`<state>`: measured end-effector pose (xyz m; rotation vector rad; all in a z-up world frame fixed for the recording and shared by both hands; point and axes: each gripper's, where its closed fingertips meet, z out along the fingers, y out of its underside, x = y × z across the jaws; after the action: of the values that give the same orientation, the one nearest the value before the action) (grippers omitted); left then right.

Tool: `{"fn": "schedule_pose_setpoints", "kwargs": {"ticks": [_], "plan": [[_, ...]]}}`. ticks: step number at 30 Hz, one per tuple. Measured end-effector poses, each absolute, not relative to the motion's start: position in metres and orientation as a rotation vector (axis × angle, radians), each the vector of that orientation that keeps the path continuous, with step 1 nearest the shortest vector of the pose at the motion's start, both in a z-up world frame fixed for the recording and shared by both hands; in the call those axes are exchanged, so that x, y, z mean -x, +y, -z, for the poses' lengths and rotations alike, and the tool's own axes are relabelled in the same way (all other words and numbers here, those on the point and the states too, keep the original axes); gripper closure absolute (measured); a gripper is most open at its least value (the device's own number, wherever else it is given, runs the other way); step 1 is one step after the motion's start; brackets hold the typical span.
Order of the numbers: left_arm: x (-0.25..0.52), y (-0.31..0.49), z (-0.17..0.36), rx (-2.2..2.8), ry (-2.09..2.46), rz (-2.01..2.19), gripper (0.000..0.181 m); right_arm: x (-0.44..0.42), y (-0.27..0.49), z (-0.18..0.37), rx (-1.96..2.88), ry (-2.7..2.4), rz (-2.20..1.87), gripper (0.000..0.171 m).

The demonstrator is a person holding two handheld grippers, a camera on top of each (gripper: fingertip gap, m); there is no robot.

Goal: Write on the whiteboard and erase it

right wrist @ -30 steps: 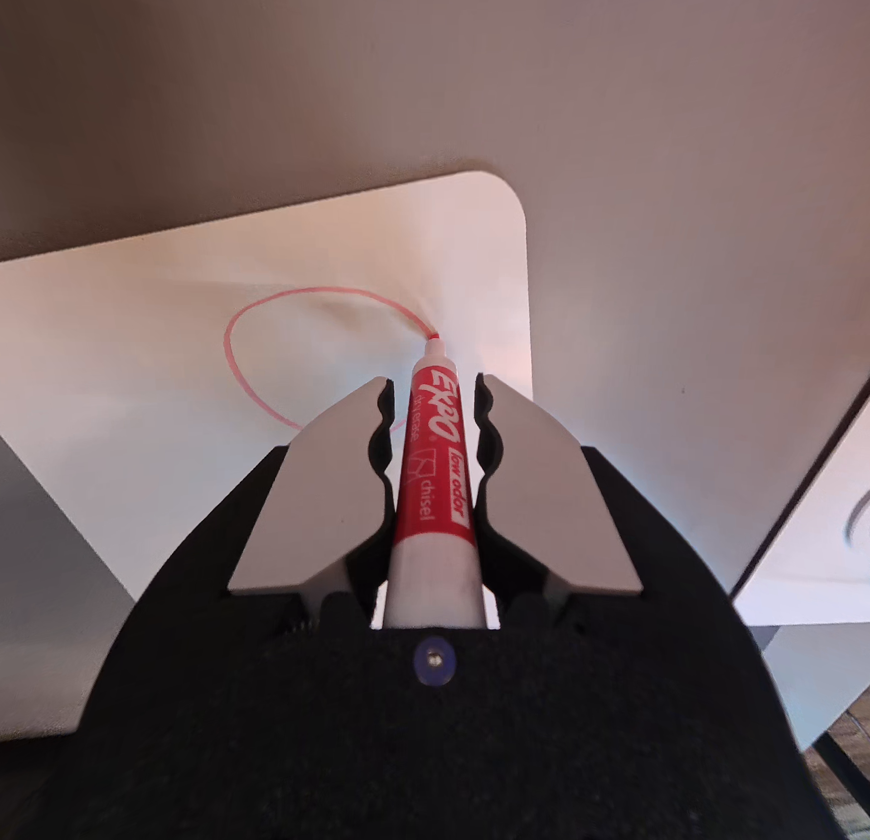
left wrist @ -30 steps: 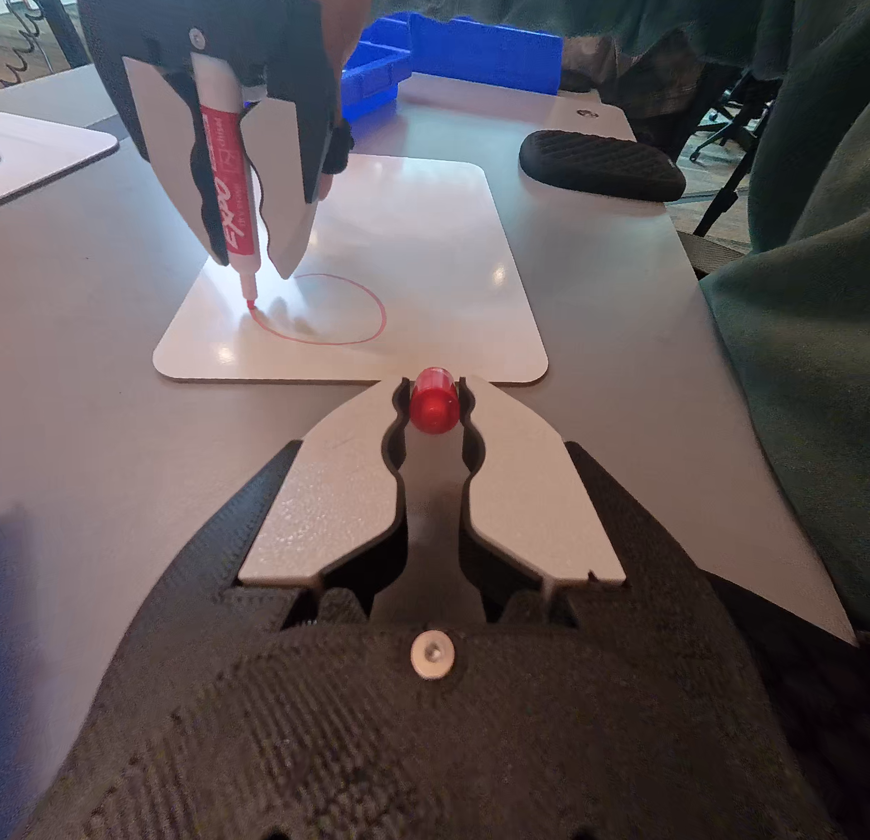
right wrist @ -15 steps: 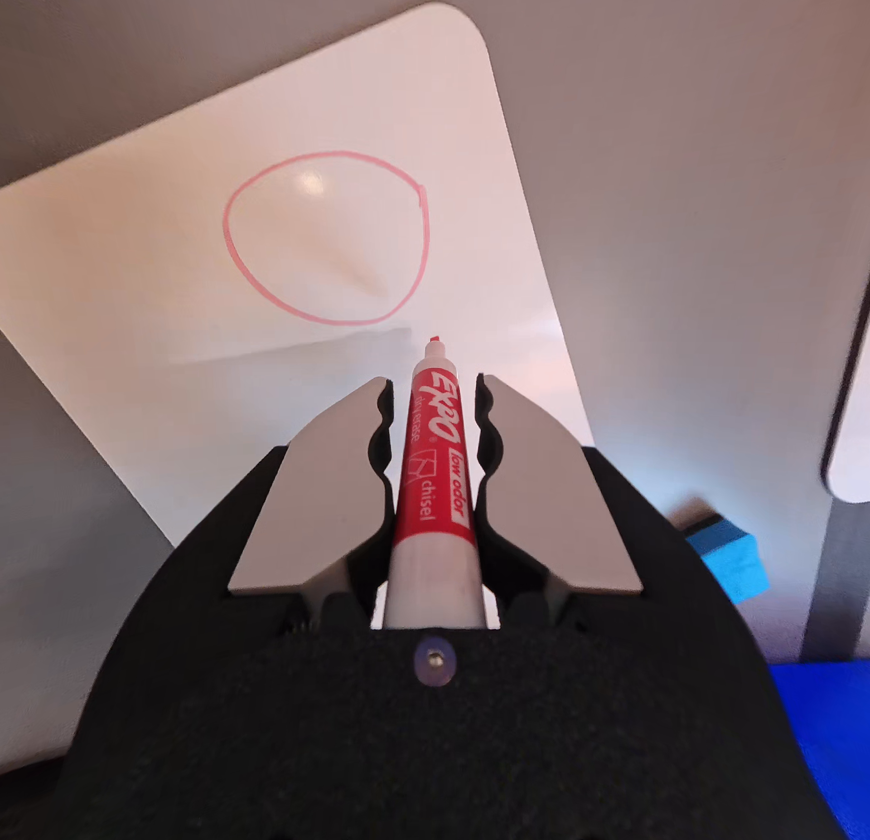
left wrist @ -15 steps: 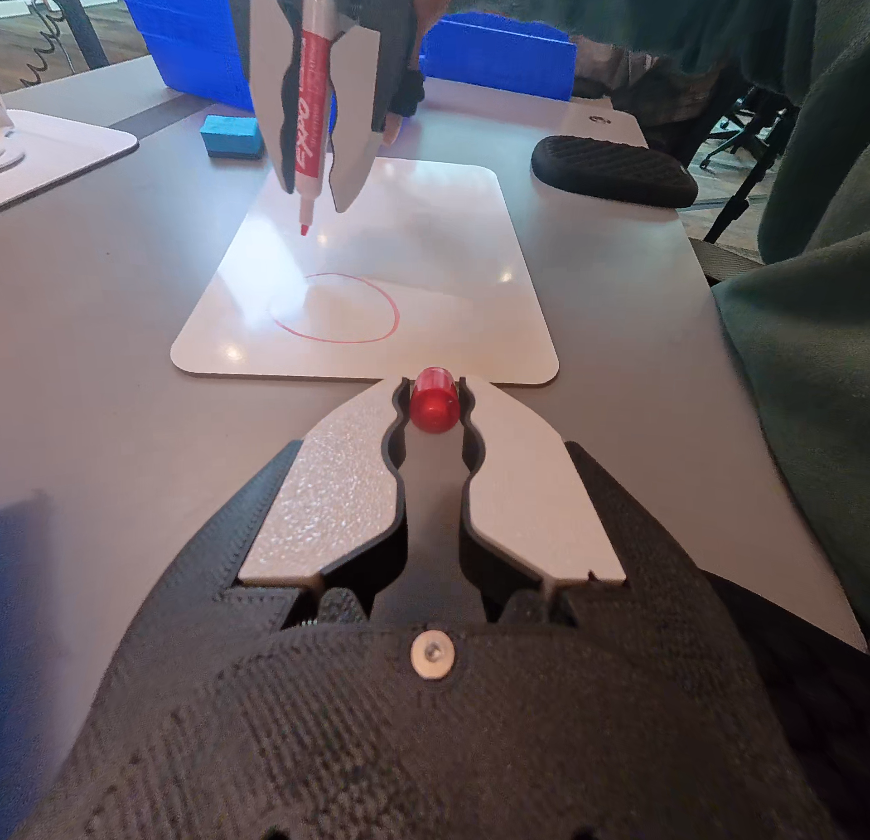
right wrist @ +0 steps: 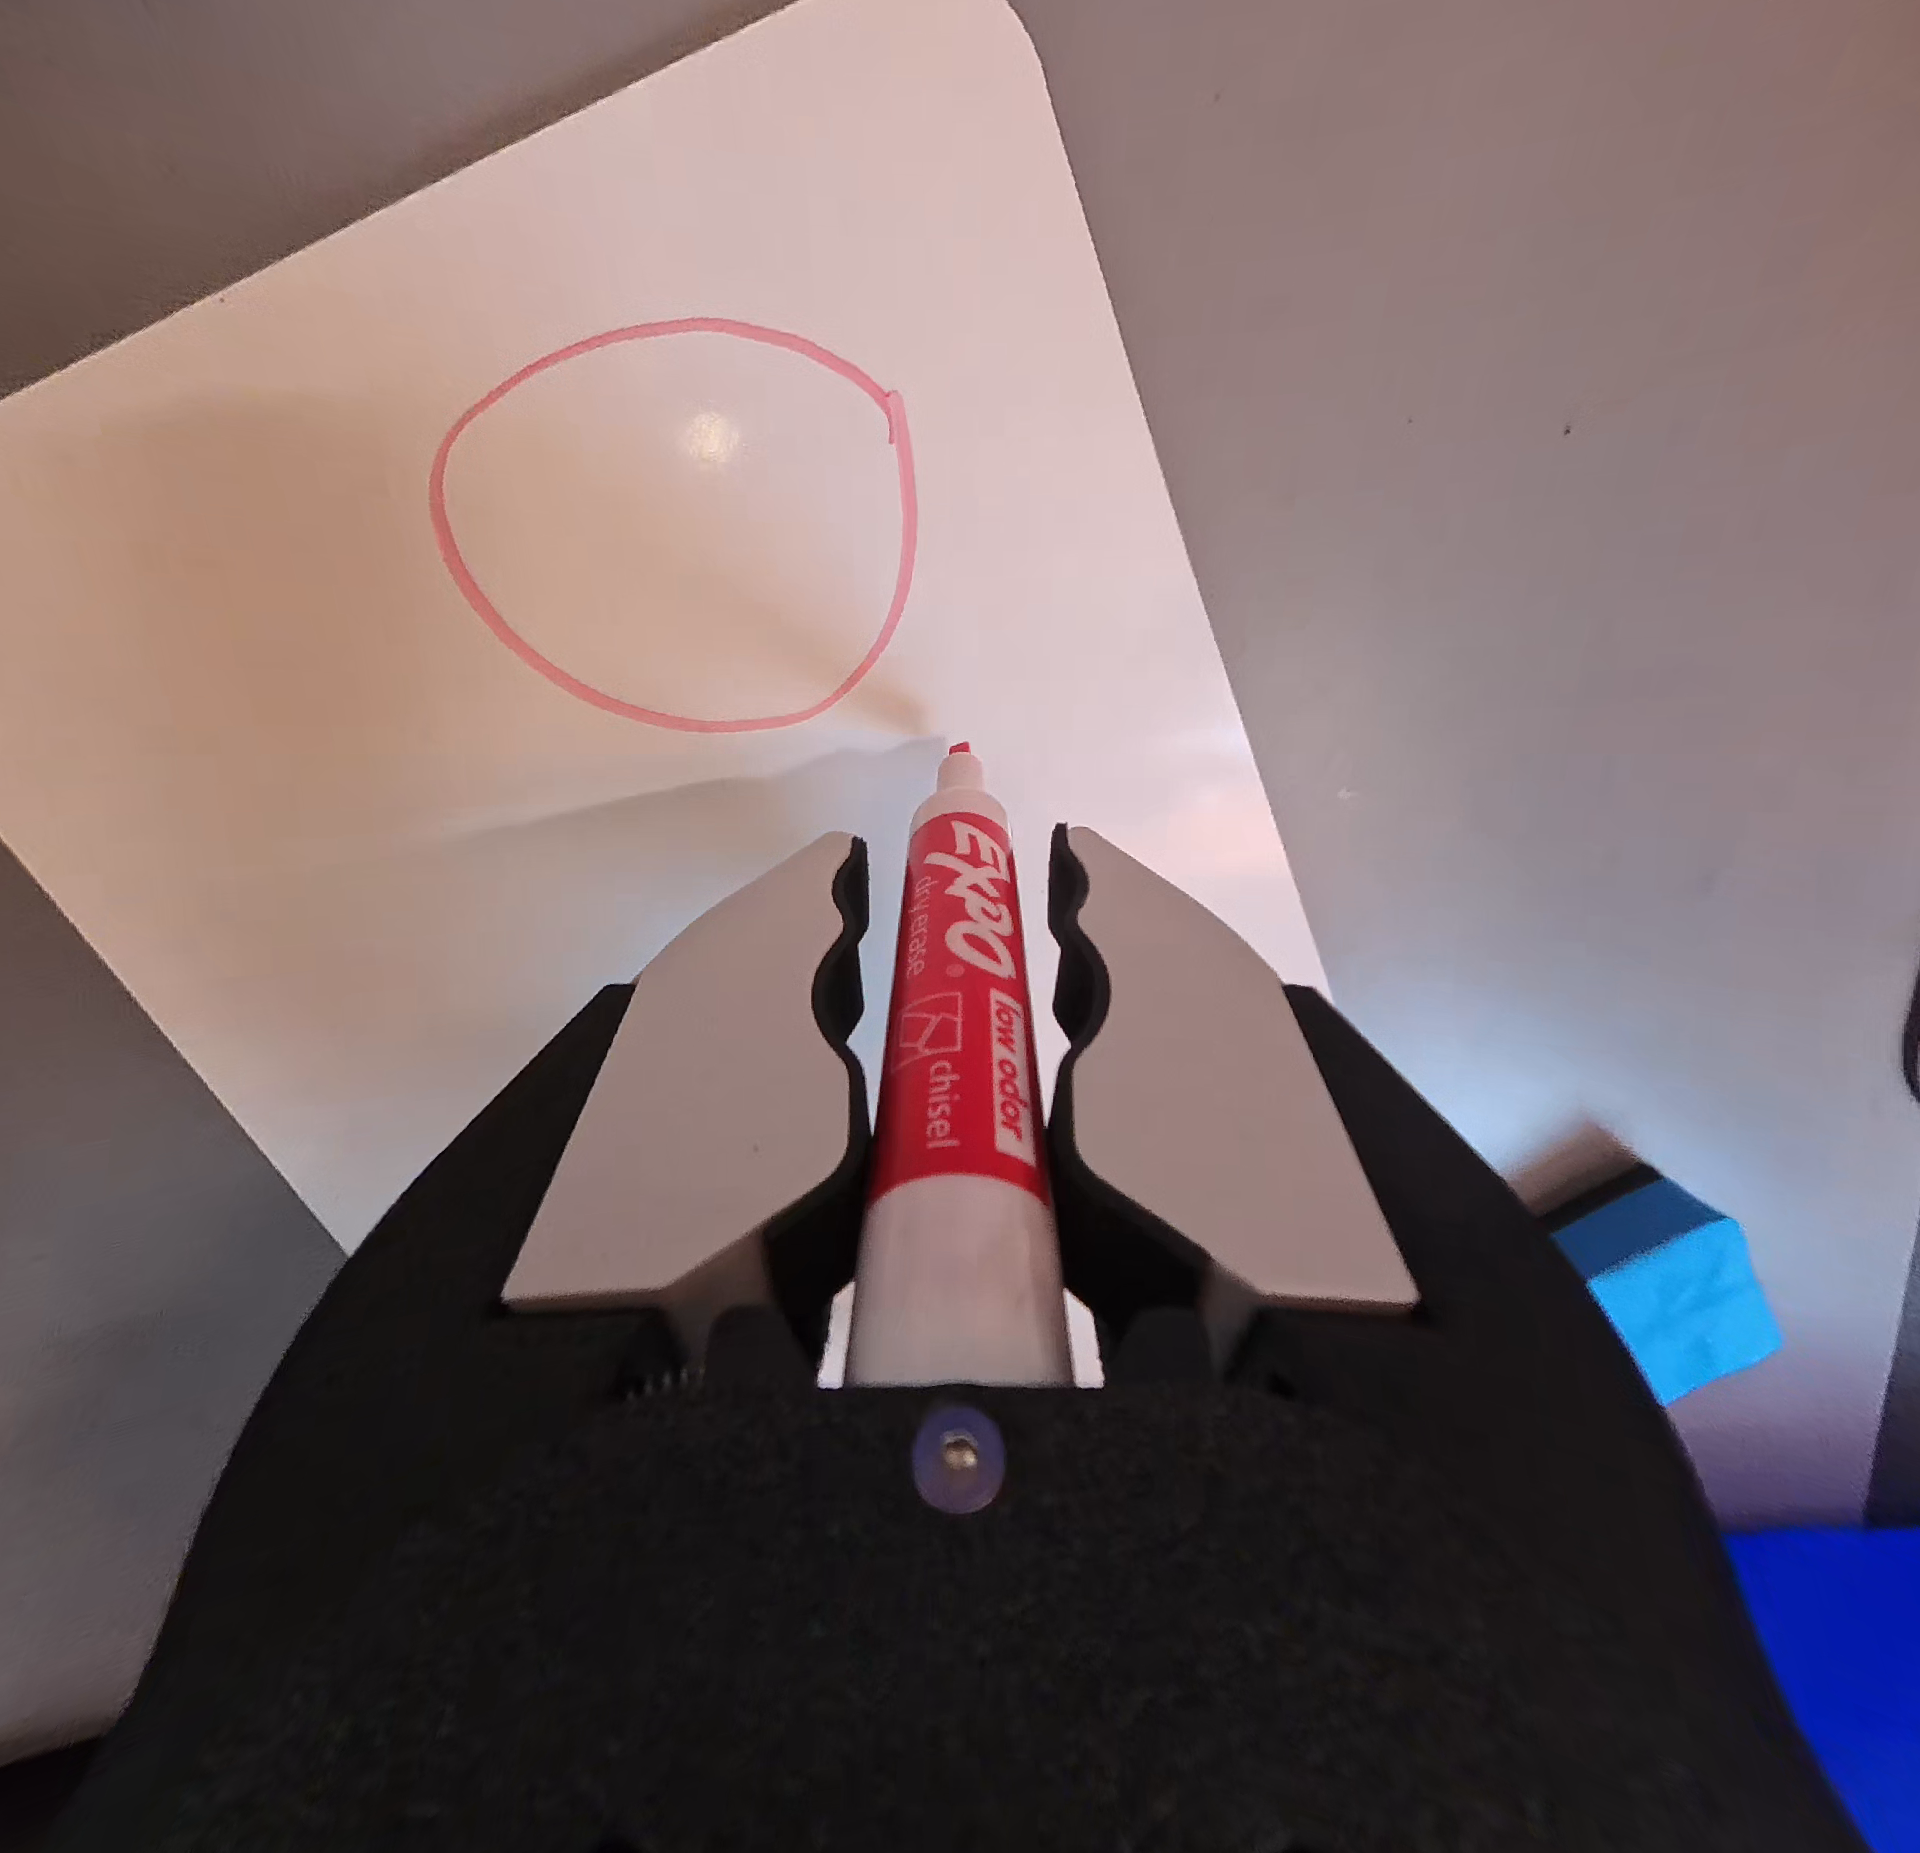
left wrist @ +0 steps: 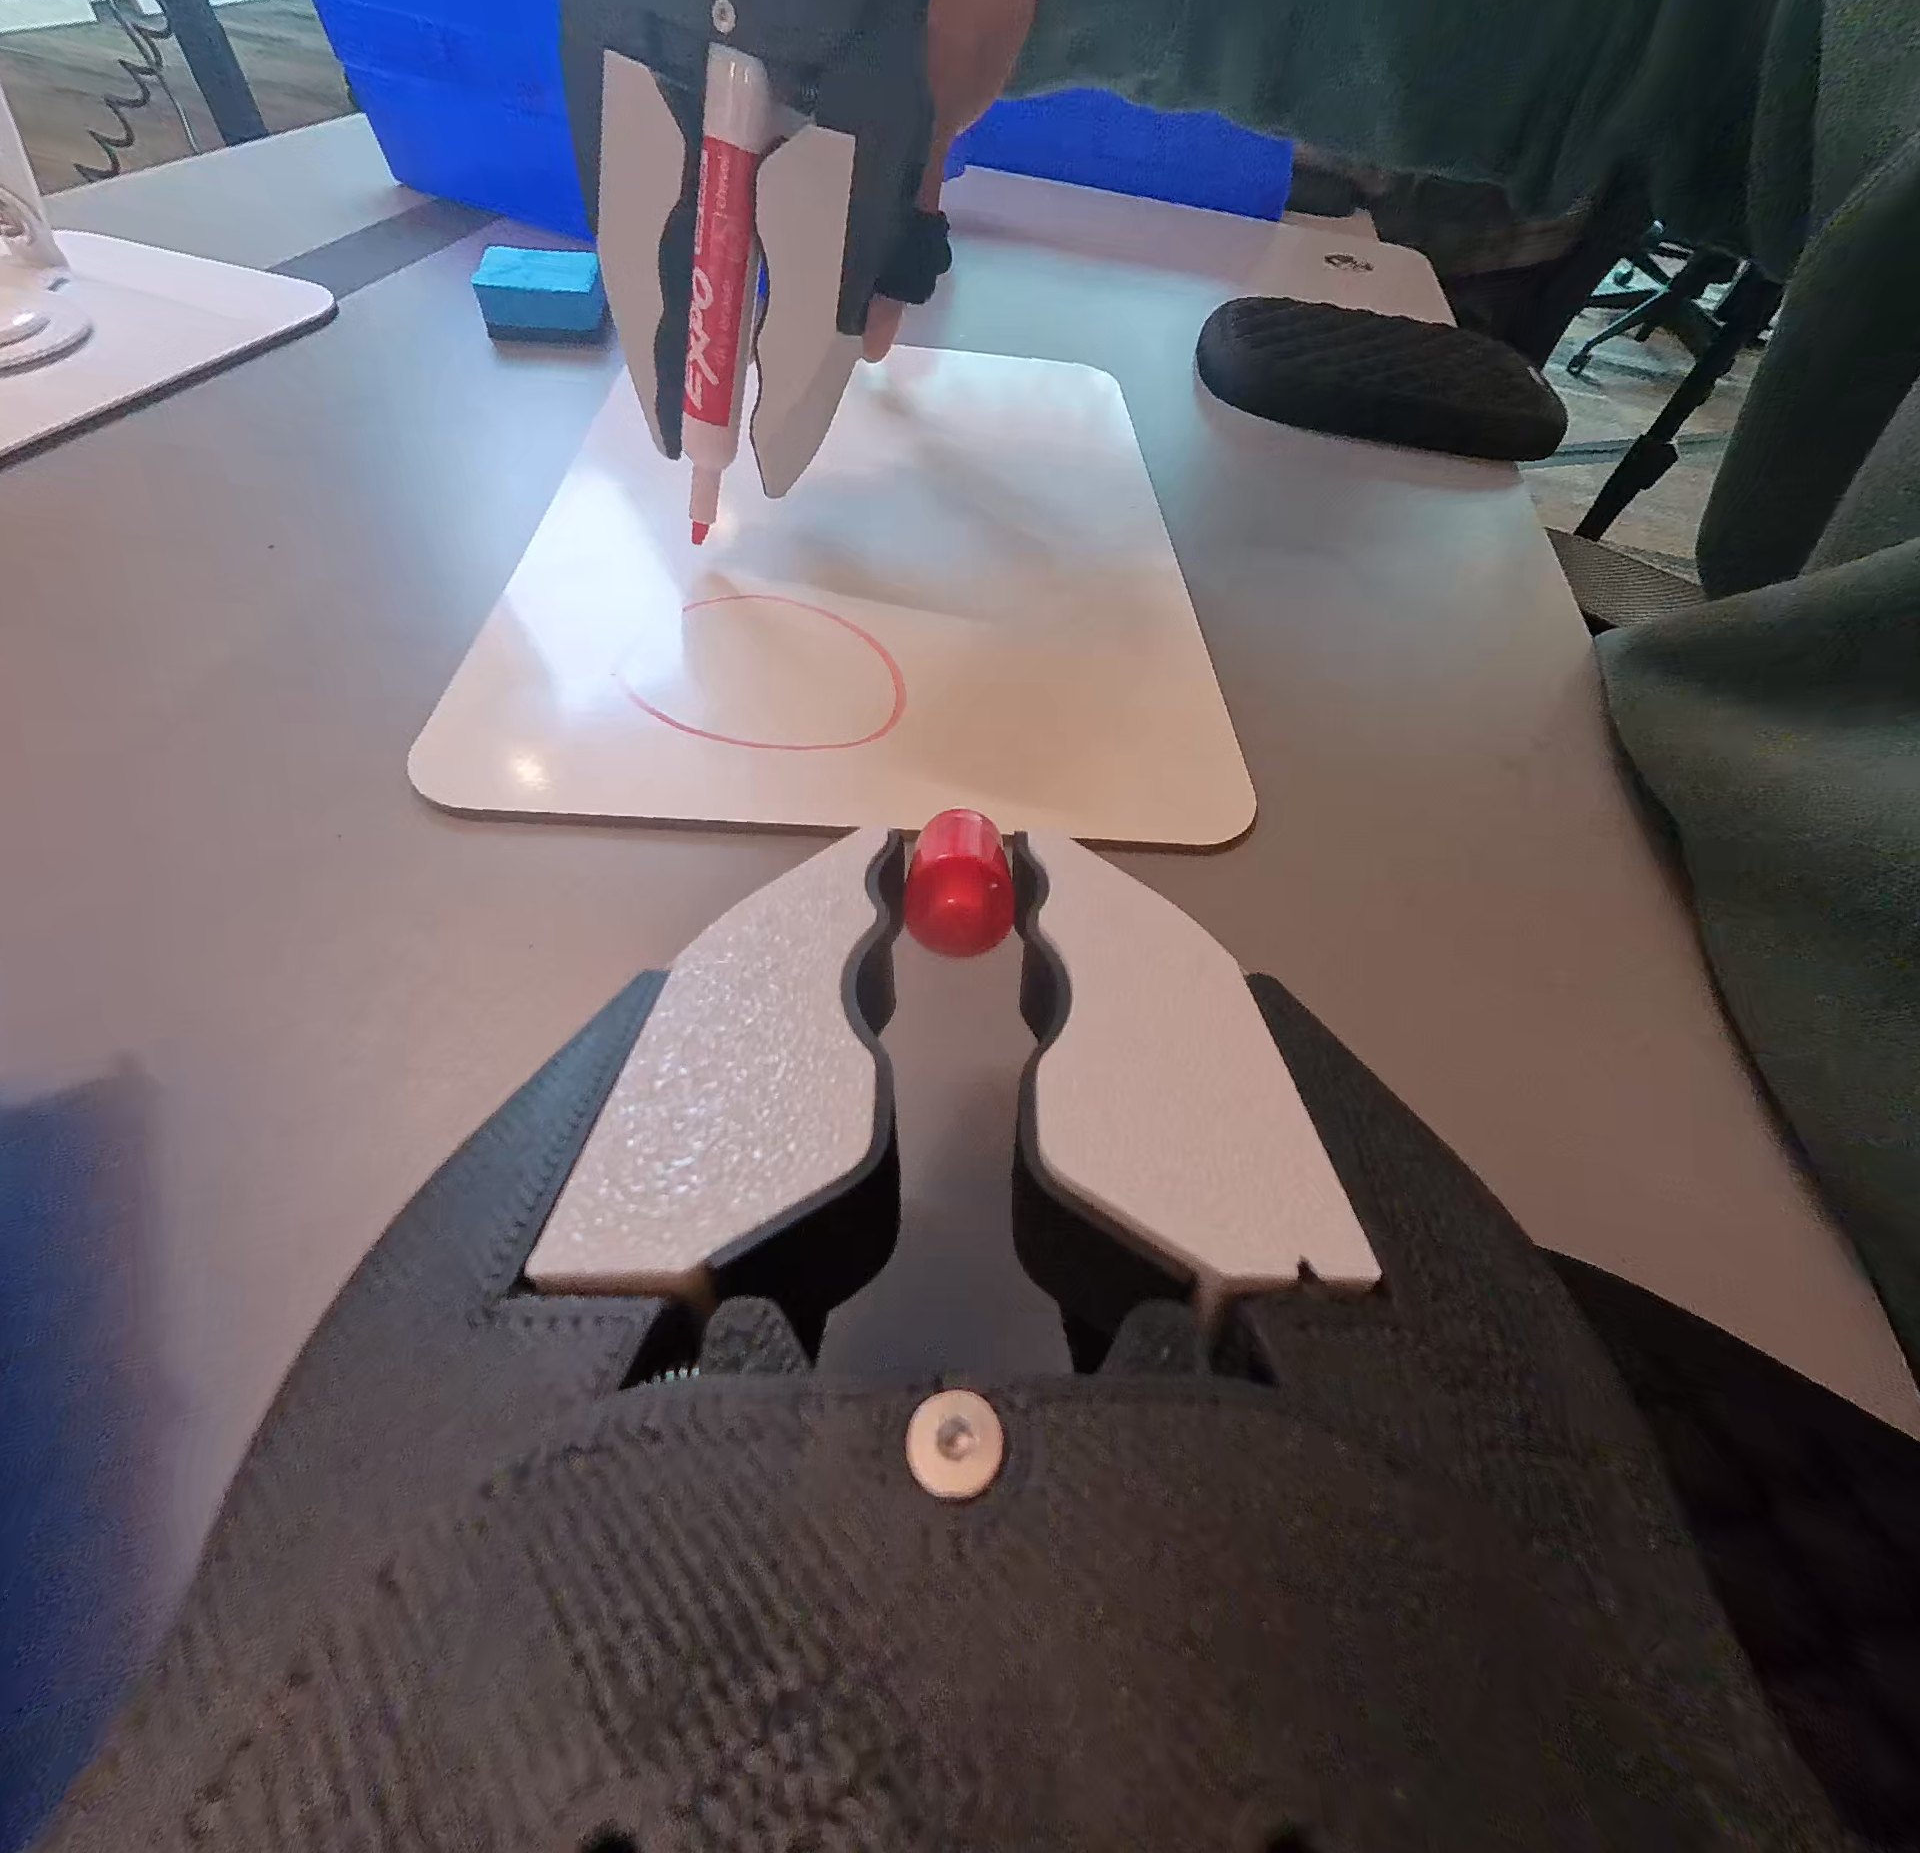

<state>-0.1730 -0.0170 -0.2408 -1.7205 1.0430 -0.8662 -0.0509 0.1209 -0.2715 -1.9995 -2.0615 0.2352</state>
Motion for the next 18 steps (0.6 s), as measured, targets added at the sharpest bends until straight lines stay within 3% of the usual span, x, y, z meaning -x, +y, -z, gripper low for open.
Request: {"fn": "schedule_pose_setpoints", "kwargs": {"ticks": [18], "plan": [[0.172, -0.018, 0.241, 1.716, 1.055, 0.862, 0.161, 0.056, 0.128, 0.277, 2.028, -2.14, -0.159, 0.137]]}}
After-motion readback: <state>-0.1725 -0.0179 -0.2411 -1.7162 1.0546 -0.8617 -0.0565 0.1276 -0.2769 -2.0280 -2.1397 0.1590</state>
